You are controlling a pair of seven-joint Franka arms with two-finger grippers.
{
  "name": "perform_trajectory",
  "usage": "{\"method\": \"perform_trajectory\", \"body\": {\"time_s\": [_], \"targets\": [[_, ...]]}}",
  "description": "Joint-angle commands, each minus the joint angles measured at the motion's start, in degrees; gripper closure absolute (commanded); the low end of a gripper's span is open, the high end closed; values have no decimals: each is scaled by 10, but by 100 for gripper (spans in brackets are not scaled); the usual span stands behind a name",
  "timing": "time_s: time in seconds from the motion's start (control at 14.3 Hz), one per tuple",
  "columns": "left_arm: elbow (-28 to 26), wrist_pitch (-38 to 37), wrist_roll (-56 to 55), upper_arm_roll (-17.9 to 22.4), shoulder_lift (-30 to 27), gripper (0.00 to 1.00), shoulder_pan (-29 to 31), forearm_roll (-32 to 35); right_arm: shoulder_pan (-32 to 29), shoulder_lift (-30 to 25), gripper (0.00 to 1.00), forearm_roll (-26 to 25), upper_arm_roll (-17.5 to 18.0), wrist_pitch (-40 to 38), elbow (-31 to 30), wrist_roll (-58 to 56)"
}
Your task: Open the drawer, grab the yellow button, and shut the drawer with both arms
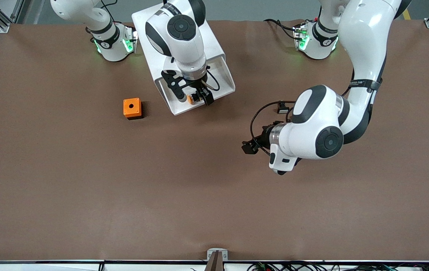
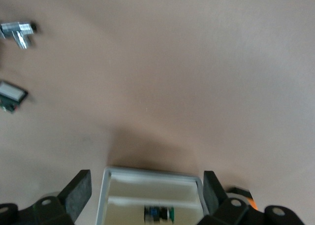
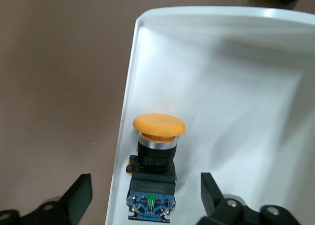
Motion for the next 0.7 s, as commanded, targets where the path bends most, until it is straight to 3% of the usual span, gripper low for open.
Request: {"method": "perform_trajectory", "body": {"time_s": [0.0,0.07,0.28,0.63], "targets": [[-18,36,-3,1,-15,0,-27,67,6,-12,86,9,-6,2,-9,-7],[-23,40,-4,1,-17,0,-36,81,3,-13,100,9,-6,2,-8,-9],[-38,48,-18,1,-20,0,-66,130,1,-17,100,9,-7,0,-6,-11],[-87,68,-47,1,-46,0,-85,133,-16,-26,100,12,-9,-26,19,-26]]}}
